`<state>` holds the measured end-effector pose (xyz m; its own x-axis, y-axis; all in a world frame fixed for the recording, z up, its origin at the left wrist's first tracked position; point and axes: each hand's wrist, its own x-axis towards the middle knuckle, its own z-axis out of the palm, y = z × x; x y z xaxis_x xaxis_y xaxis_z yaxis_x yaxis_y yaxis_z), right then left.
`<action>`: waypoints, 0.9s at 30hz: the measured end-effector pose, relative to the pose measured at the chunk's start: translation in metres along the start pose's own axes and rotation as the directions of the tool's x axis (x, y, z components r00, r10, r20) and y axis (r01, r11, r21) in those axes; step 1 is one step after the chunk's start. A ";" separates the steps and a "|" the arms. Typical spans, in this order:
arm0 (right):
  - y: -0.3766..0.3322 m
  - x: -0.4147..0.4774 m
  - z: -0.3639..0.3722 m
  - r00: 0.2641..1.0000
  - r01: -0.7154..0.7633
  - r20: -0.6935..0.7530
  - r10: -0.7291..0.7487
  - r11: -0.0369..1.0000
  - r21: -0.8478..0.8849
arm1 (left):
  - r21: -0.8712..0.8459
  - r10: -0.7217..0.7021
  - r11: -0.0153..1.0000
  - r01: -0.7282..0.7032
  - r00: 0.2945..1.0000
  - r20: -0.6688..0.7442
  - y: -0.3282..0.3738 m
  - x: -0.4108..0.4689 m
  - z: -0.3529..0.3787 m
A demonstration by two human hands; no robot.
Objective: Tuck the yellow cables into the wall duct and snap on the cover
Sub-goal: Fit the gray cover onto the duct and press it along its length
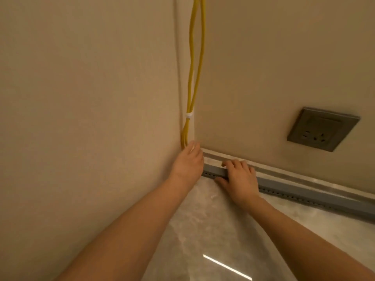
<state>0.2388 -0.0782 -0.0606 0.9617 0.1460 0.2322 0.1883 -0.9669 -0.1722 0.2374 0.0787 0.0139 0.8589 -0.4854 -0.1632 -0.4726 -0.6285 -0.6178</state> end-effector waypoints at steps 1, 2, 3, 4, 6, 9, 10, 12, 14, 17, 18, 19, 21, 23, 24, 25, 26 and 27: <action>0.002 0.003 0.002 1.000 0.003 0.001 -0.003 1.000 -0.017 | 0.033 0.020 0.999 -0.020 1.000 -0.008 -0.005 0.013 -0.001; 0.008 0.010 0.005 1.000 0.007 -0.007 -0.007 0.999 -0.036 | 0.057 0.042 0.998 -0.041 0.999 -0.010 -0.008 0.030 -0.002; 0.010 0.013 0.005 1.000 0.018 -0.012 -0.019 0.999 -0.047 | 0.044 0.037 0.998 -0.037 0.999 0.007 -0.011 0.039 -0.003; 0.015 0.017 0.005 0.999 0.034 -0.020 -0.035 0.998 -0.059 | 0.024 0.035 0.999 -0.035 0.999 0.020 -0.012 0.049 -0.005; 0.019 0.021 0.003 0.993 0.103 -0.056 -0.108 0.992 -0.072 | -0.055 0.003 0.998 -0.002 1.000 0.016 -0.015 0.060 -0.004; 0.026 0.025 0.001 0.975 0.169 -0.127 -0.180 0.981 -0.093 | -0.146 -0.016 0.989 0.009 0.999 -0.045 -0.022 0.073 -0.001; 0.028 0.027 0.000 0.971 0.179 -0.142 -0.192 0.979 -0.096 | -0.157 -0.022 0.988 0.012 0.998 -0.063 -0.025 0.076 -0.002; 0.033 0.029 -0.002 0.963 0.186 -0.179 -0.202 0.977 -0.099 | -0.197 -0.053 0.980 0.039 0.996 -0.067 -0.026 0.081 -0.004; 0.040 0.032 -0.004 0.955 0.178 -0.219 -0.200 0.977 -0.116 | -0.225 -0.093 0.971 0.076 0.993 -0.068 -0.027 0.086 -0.007; 0.053 0.037 -0.008 0.943 0.172 -0.268 -0.197 0.979 -0.112 | -0.216 -0.109 0.972 0.092 0.992 -0.069 -0.029 0.091 -0.008; 0.056 0.039 -0.008 0.939 0.176 -0.281 -0.198 0.979 -0.099 | -0.211 -0.107 0.973 0.091 0.992 -0.068 -0.029 0.091 -0.007; 0.059 0.040 -0.007 0.935 0.182 -0.290 -0.202 0.979 -0.094 | -0.209 -0.104 0.974 0.086 0.992 -0.074 -0.028 0.092 -0.007; 0.062 0.041 -0.004 0.924 0.200 -0.309 -0.226 0.973 -0.114 | -0.211 -0.094 0.975 0.071 0.991 -0.097 -0.027 0.091 -0.005; 0.062 0.040 -0.001 0.905 0.214 -0.340 -0.254 0.965 -0.151 | -0.218 -0.079 0.975 0.052 0.990 -0.118 -0.026 0.090 0.000; 0.062 0.040 0.001 0.891 0.222 -0.363 -0.273 0.959 -0.176 | -0.223 -0.076 0.974 0.046 0.989 -0.128 -0.026 0.090 0.002; 0.063 0.039 0.002 0.873 0.232 -0.386 -0.298 0.950 -0.210 | -0.225 -0.074 0.973 0.042 0.988 -0.138 -0.026 0.090 0.004; 0.063 0.039 0.003 0.855 0.246 -0.402 -0.329 0.938 -0.244 | -0.226 -0.073 0.973 0.039 0.987 -0.145 -0.027 0.090 0.005; 0.063 0.040 0.004 0.839 0.265 -0.407 -0.361 0.924 -0.275 | -0.220 -0.071 0.975 0.038 0.987 -0.147 -0.027 0.090 0.007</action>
<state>0.2896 -0.1329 -0.0659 0.6571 0.3866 0.6471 0.3736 -0.9126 0.1659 0.3286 0.0559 0.0105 0.8520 -0.5235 -0.0036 -0.4716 -0.7646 -0.4392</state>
